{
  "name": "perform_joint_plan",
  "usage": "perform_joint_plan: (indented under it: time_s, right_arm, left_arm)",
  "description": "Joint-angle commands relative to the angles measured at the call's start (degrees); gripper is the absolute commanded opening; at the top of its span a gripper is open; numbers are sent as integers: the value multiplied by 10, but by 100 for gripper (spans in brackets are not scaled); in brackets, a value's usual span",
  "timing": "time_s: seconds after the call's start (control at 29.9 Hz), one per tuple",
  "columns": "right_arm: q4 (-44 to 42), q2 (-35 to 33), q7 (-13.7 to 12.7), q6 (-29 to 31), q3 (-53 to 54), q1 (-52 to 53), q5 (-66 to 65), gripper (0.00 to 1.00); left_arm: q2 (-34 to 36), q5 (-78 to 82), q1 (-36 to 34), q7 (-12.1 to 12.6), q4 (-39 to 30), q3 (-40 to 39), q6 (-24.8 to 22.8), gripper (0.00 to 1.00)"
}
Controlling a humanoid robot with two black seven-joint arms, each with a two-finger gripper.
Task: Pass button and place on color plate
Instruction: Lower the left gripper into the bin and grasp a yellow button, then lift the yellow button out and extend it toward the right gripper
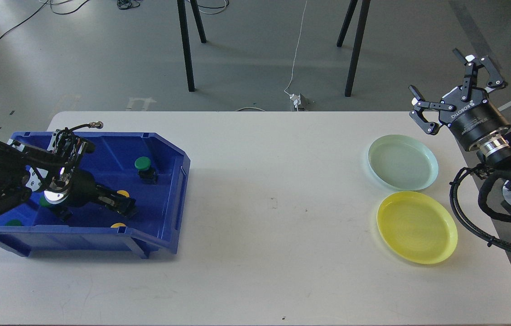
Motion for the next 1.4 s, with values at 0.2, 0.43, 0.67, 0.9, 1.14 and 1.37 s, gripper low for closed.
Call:
perform_joint_plan:
  time_s: [0.2, 0.43, 0.67, 0.9, 1.14, 1.37]
  right_arm:
    - [2, 0, 0, 0, 9, -6, 0, 99]
    - [2, 0, 2, 0, 31, -12, 2, 100]
    - [2, 9, 2, 0, 68, -17, 3, 100]
    - [-2, 19, 31, -13, 114, -18, 4, 100]
    - [11, 11, 45, -73, 89, -18, -22, 100]
    - [138, -20, 47, -83, 76, -76, -176, 100]
  left_arm:
    - [32, -10, -29, 0, -19, -11, -18, 7]
    - [127, -32, -52, 0, -111, -107, -35, 7]
    - [233, -172, -20, 0, -206, -139, -35, 7]
    - [255, -341, 9, 0, -308, -139, -35, 8]
    - [212, -529, 9, 0, -412, -172, -35, 9]
    - [107, -667, 13, 0, -393, -227, -16, 9]
